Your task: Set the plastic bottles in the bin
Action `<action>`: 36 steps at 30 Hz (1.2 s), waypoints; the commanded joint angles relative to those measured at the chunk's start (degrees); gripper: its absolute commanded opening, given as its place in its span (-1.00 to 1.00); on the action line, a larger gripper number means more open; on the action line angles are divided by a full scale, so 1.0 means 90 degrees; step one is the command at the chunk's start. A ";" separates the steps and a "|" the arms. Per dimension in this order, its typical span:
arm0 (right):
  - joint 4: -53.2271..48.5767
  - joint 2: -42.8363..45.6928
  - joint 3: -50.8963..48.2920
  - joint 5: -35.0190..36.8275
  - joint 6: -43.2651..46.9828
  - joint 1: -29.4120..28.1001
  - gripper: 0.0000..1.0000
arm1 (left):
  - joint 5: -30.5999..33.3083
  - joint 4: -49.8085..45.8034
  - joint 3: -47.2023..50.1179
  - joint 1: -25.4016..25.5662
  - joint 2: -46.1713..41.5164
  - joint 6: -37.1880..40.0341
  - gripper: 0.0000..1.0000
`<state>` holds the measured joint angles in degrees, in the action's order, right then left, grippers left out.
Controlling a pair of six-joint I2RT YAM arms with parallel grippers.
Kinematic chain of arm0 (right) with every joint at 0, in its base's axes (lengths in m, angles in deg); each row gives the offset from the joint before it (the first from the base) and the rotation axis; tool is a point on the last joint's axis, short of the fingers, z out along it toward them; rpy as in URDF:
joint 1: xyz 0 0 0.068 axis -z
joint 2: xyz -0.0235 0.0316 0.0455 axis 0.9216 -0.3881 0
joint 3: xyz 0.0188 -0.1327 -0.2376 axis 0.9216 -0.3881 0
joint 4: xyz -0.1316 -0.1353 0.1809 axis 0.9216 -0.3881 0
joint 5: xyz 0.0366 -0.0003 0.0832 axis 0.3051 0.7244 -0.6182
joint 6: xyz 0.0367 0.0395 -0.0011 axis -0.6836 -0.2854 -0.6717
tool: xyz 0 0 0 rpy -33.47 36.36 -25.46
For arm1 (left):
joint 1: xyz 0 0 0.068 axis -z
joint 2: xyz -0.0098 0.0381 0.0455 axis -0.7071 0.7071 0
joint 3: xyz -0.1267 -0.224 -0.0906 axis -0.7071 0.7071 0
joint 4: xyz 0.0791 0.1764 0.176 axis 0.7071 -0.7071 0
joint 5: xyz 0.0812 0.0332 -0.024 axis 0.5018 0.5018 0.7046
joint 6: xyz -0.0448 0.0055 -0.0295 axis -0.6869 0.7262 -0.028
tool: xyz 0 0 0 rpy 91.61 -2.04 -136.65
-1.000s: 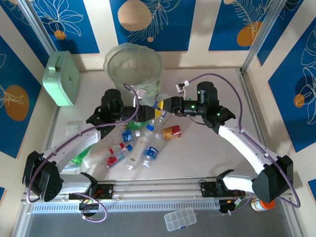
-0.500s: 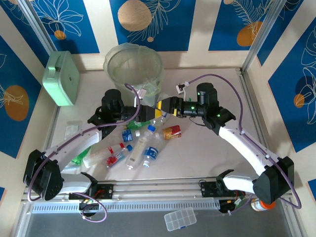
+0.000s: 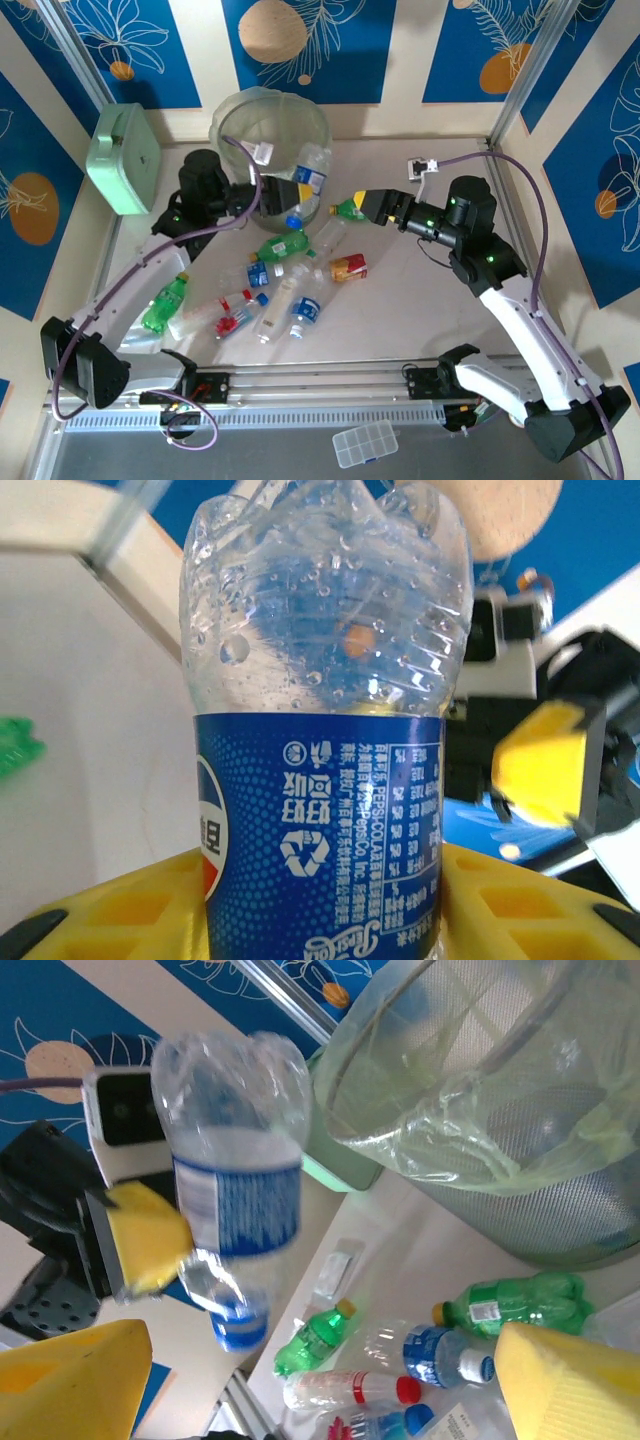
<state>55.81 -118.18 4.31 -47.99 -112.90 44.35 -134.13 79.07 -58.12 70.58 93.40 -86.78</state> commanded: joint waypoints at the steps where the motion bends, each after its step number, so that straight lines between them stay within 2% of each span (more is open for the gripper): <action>1: -0.0503 0.0013 0.0124 0.0293 0.0295 0.0052 0.77 | 0.0567 -0.0303 -0.0543 -0.0289 0.0193 0.0101 -0.96; 8: -0.0555 0.0013 -0.0019 0.0289 0.0243 0.0137 0.75 | 0.2715 -0.0670 -0.1446 -0.0478 0.0695 -0.0249 -1.00; 12: -0.0790 0.0063 0.0085 0.0284 0.0440 0.0179 0.75 | 0.4135 -0.1998 -0.2521 -0.0485 0.1285 -0.0530 -0.93; 16: -0.0958 0.0251 0.0124 0.0396 0.0677 0.0239 0.74 | 0.4967 -0.2871 -0.3349 -0.0482 0.1890 -0.0968 -0.90; 18: -0.1026 0.0307 0.0117 0.0406 0.0737 0.0285 0.74 | 0.5099 -0.3038 -0.3622 -0.0486 0.2164 -0.1078 -0.84; 21: -0.1097 0.0360 0.0100 0.0410 0.0789 0.0327 0.75 | 0.5031 -0.3078 -0.3914 -0.0484 0.2554 -0.1123 -0.57; 29: -0.0951 0.0436 -0.0193 0.0367 0.0600 0.0347 0.74 | 0.4989 -0.3179 -0.4451 -0.0480 0.3390 -0.0910 -0.47; 36: -0.0951 0.0425 -0.0263 0.0467 0.0566 0.0347 0.73 | 0.4810 -0.3390 -0.4715 -0.0474 0.3896 -0.0925 -0.13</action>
<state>46.94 -114.90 2.39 -44.52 -107.76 47.17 -90.24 49.71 -98.12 66.58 127.38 -95.90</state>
